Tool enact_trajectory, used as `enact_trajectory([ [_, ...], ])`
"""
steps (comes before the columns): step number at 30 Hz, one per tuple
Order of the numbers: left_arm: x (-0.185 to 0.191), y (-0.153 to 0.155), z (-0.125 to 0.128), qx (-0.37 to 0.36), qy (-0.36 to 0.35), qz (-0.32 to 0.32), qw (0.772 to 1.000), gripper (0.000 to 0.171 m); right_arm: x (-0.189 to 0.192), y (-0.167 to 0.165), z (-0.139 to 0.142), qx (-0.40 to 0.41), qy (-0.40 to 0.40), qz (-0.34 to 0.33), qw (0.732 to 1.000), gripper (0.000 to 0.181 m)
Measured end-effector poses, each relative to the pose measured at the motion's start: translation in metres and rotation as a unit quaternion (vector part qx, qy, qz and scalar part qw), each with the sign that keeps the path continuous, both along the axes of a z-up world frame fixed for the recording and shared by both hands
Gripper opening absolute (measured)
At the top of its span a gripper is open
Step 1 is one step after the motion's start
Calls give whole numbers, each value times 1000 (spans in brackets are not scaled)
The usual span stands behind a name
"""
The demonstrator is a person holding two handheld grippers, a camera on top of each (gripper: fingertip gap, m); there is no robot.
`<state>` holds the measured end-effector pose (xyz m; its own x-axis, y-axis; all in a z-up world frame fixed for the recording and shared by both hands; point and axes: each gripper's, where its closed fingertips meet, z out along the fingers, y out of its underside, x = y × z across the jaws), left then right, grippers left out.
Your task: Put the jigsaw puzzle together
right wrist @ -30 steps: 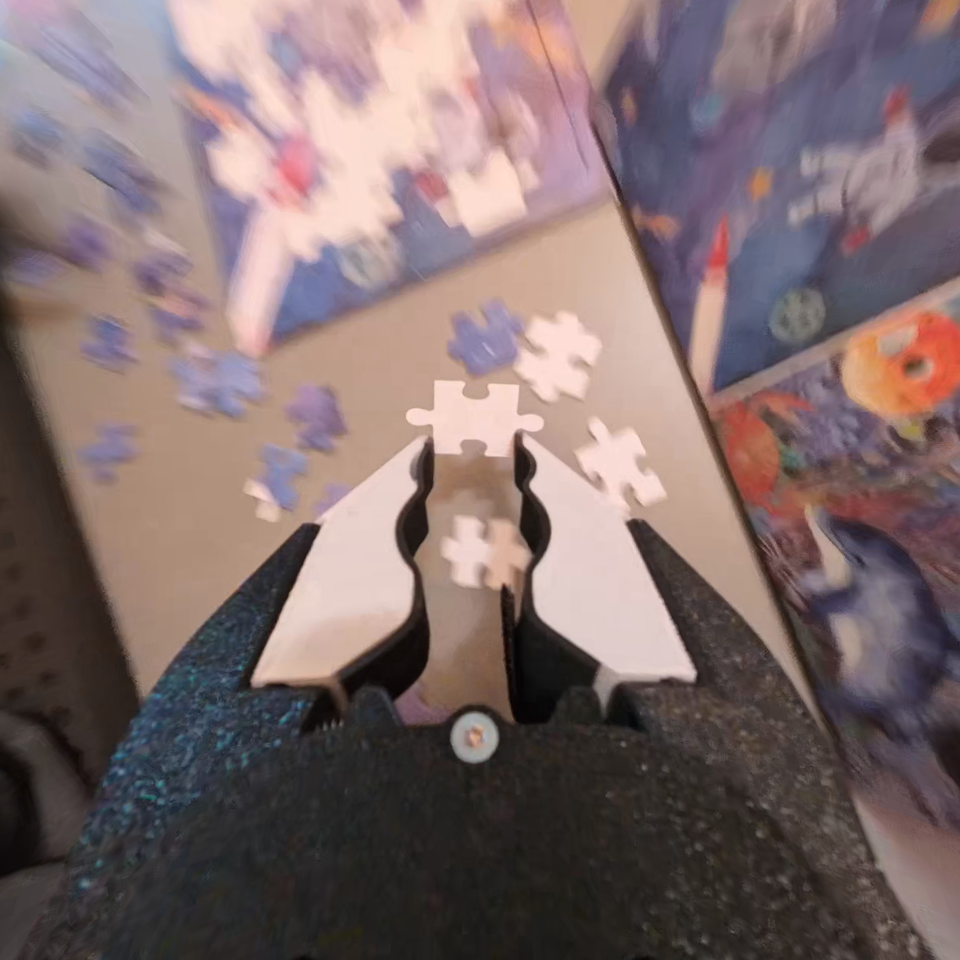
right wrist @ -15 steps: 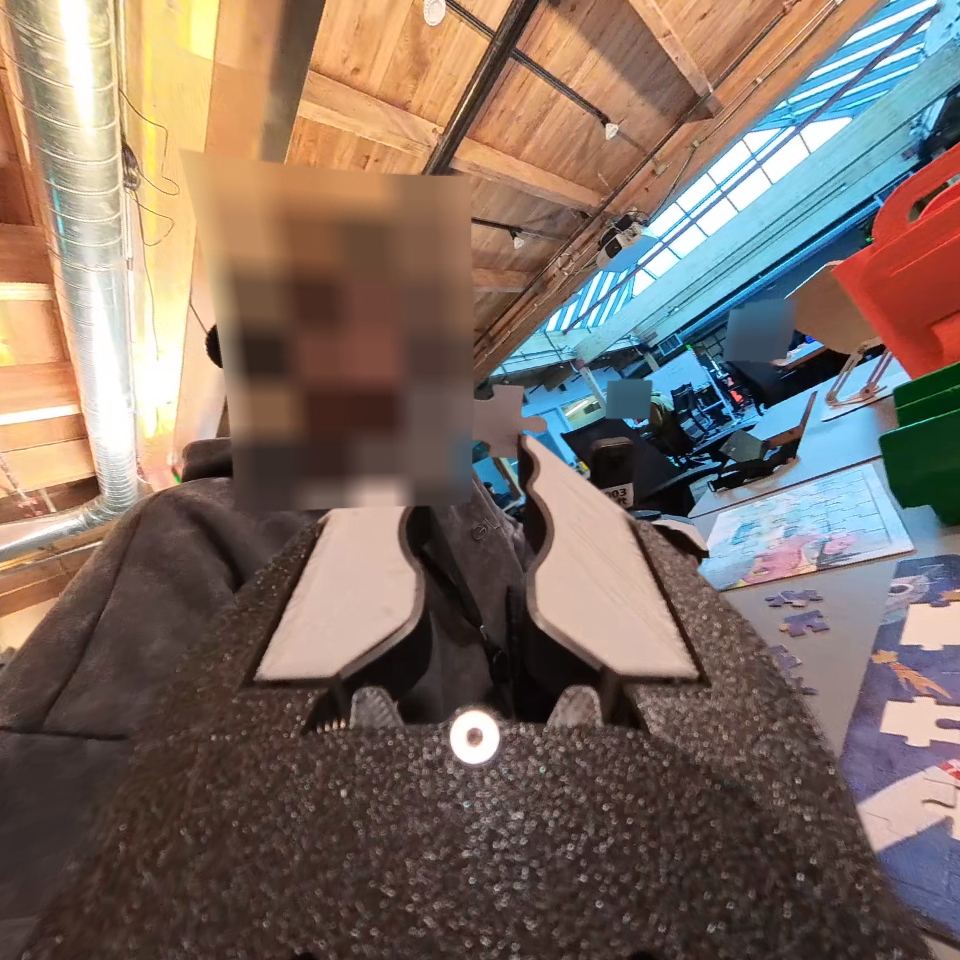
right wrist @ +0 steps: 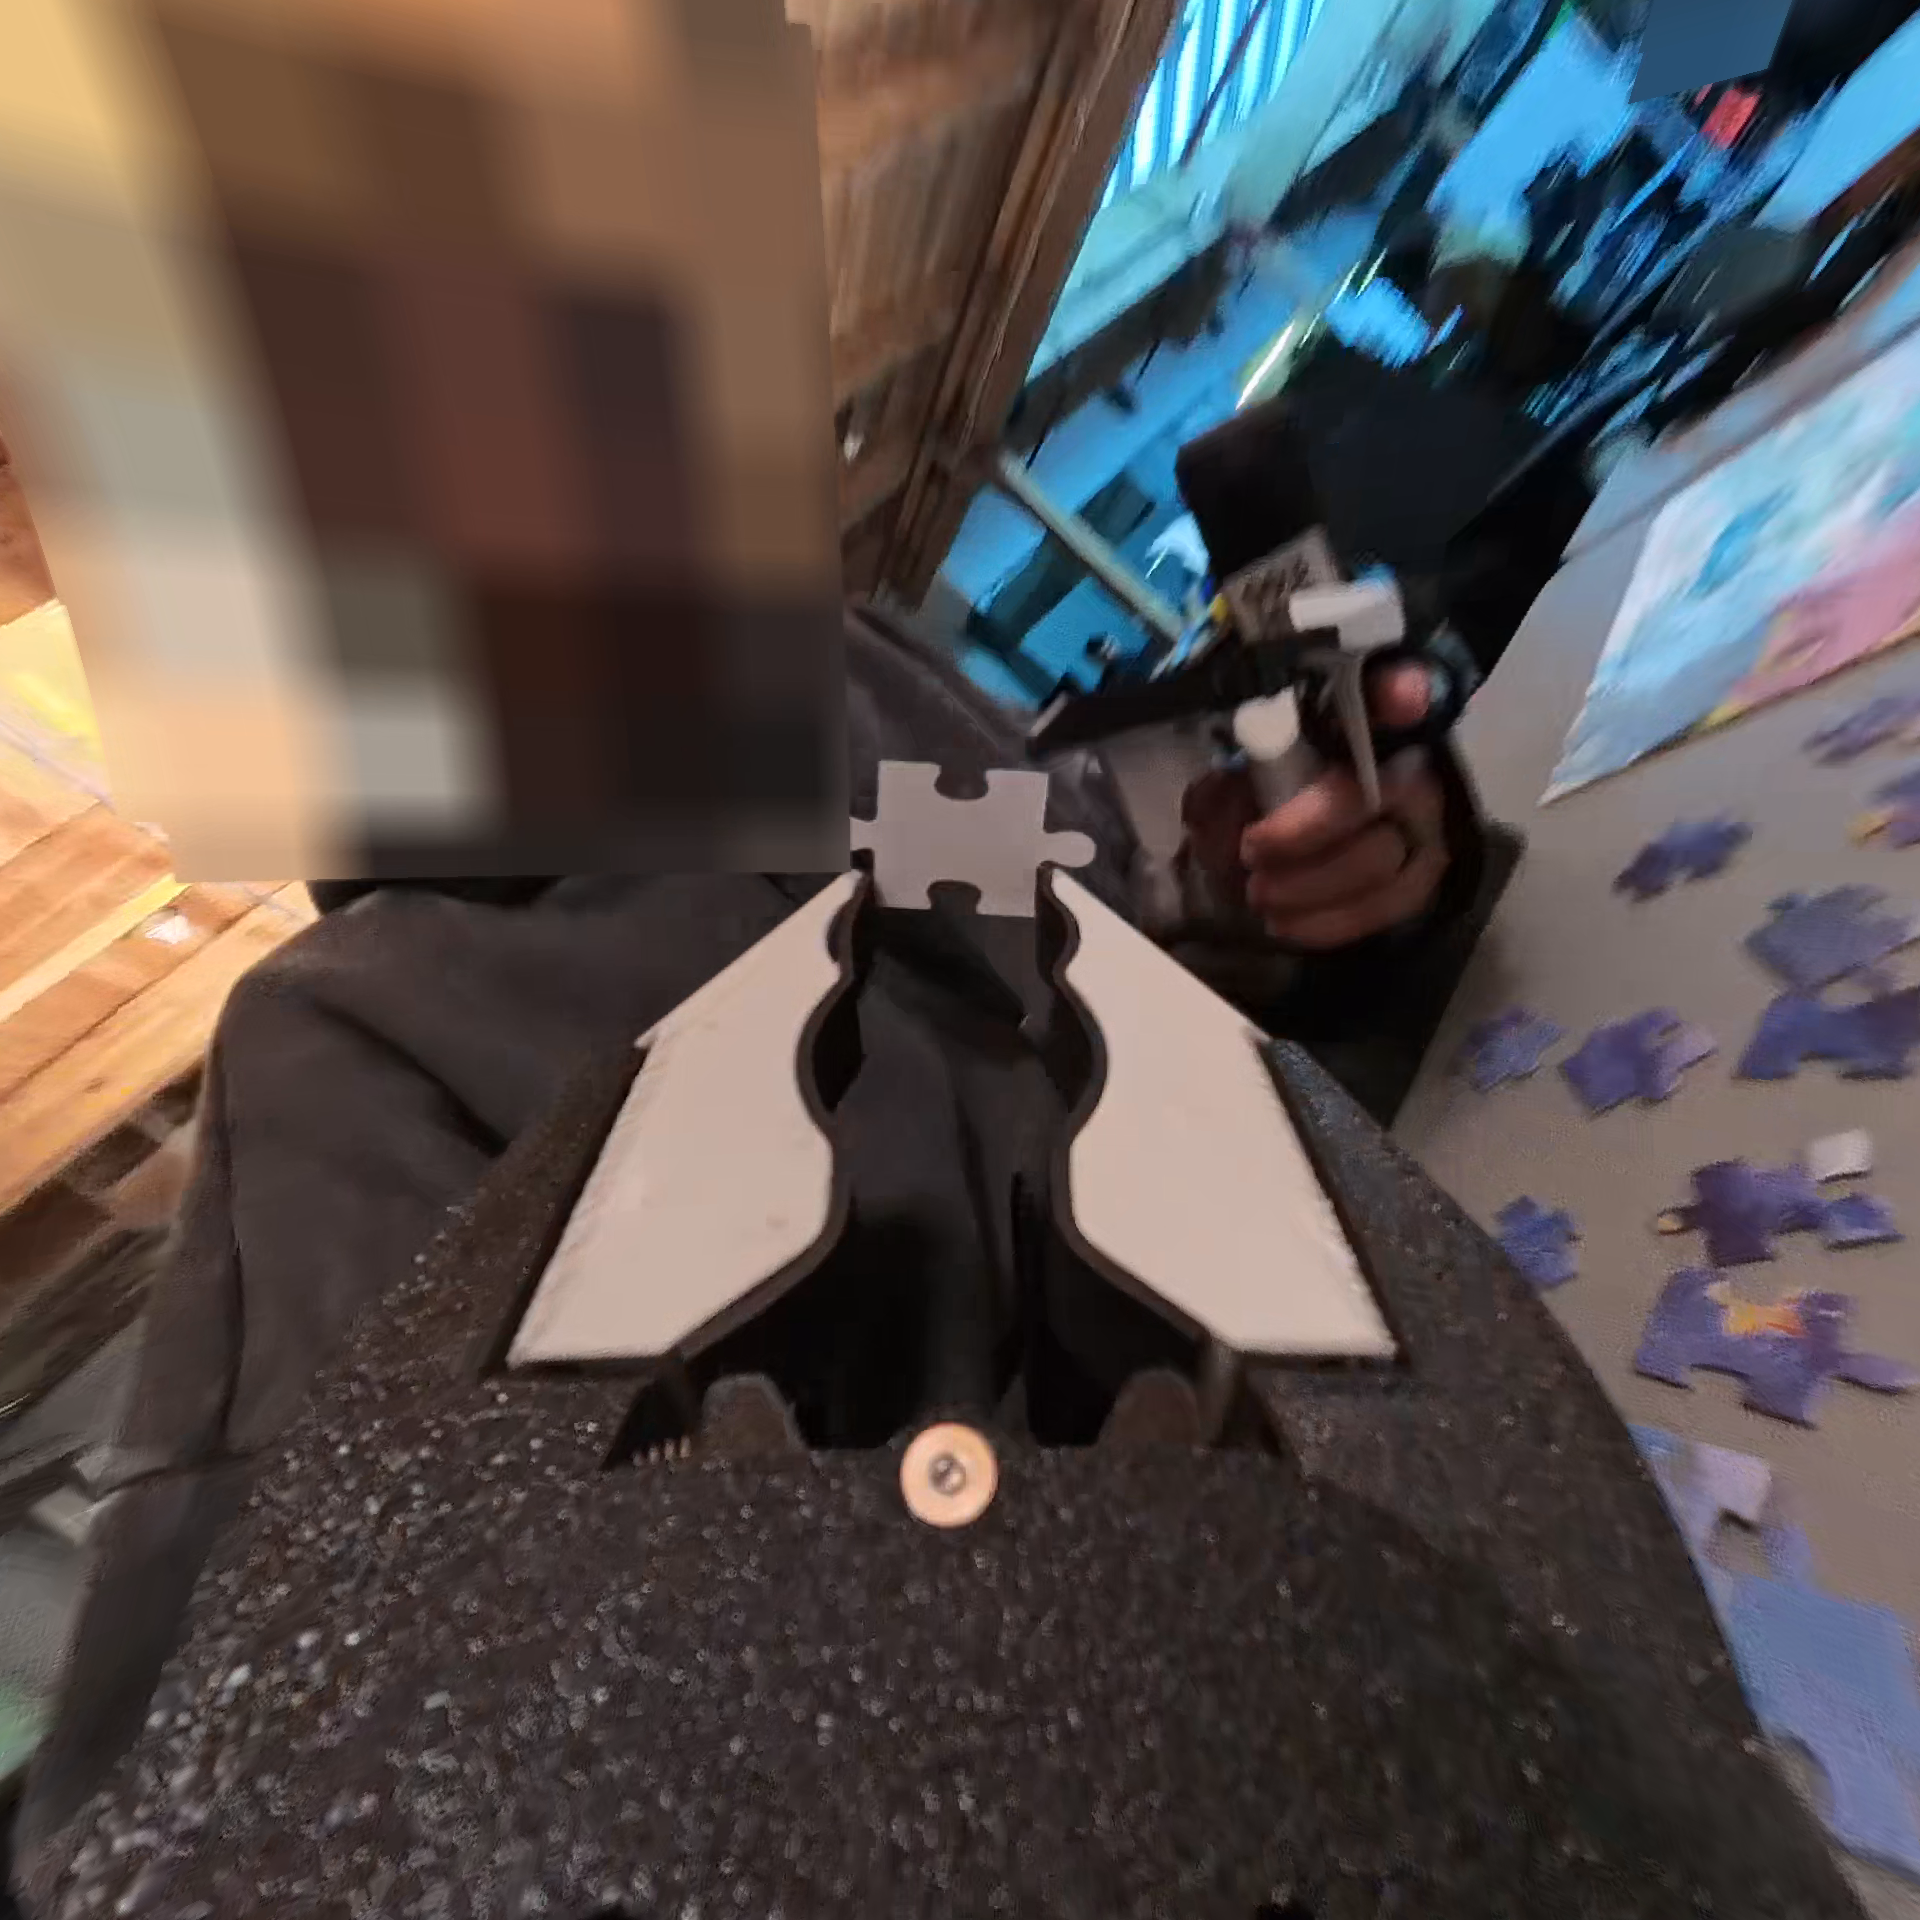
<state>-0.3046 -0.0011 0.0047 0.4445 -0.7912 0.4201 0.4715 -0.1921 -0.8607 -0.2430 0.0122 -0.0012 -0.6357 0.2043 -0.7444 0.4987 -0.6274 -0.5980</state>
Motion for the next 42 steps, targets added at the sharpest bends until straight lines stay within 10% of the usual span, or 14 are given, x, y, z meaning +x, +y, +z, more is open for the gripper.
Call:
enact_trajectory([
  [6, 12, -22, 10, 14, -27, -83, 996, 51, -13, -61, -18, -1, -33, 146, 989, 30],
  [21, 52, -55, -10, 12, 54, -202, 978, 1, -7, -80, -20, 6, -39, 188, 981, 16],
  [29, 5, 2, -27, -112, -18, -83, 990, 1, -18, -11, -47, 93, -134, -14, 986, 33],
  [36, -70, 43, -52, -207, -129, 68, 967, 0, -28, 105, -70, 155, -211, -340, 903, 29],
  [42, -91, 53, -61, -220, -109, 140, 959, 0, -21, 129, -62, 188, -200, -420, 865, 23],
])
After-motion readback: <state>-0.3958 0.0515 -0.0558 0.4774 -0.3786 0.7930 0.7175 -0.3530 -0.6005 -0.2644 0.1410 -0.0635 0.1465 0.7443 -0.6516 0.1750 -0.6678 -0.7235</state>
